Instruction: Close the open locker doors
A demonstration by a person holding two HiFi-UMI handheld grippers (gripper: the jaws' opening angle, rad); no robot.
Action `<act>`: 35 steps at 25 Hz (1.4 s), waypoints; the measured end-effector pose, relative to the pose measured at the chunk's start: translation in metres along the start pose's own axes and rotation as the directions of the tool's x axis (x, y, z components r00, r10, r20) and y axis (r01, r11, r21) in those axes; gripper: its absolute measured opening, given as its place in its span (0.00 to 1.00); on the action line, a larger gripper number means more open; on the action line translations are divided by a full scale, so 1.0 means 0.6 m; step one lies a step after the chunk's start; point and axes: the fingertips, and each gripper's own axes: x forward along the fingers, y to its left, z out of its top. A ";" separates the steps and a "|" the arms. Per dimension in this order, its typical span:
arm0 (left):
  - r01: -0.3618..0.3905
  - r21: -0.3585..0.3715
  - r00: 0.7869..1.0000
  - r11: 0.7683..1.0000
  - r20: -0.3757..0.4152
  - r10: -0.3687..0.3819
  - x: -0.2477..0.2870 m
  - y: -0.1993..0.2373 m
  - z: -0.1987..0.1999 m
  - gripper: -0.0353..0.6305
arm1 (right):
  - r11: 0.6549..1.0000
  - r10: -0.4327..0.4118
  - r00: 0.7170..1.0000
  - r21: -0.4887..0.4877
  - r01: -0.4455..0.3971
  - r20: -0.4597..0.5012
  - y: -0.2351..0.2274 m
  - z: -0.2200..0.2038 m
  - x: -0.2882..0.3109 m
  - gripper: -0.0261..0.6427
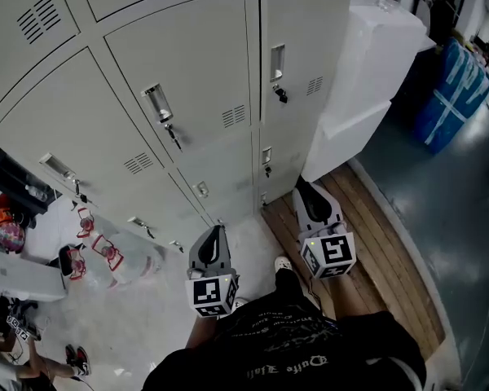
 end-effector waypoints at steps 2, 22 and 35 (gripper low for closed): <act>0.004 0.002 1.000 1.000 0.028 -0.004 -0.002 -0.004 0.003 0.06 | 1.000 0.008 1.000 -0.002 -0.008 -0.023 0.010 -0.017 -0.009 0.15; 0.008 -0.002 0.999 1.000 0.048 -0.008 -0.031 -0.006 -0.003 0.06 | 0.999 0.036 0.997 -0.020 -0.037 -0.071 0.071 -0.063 -0.045 0.05; 0.002 -0.008 0.999 1.000 0.044 -0.002 -0.031 0.002 -0.011 0.06 | 0.997 0.047 0.994 -0.053 -0.053 -0.103 0.086 -0.075 -0.037 0.05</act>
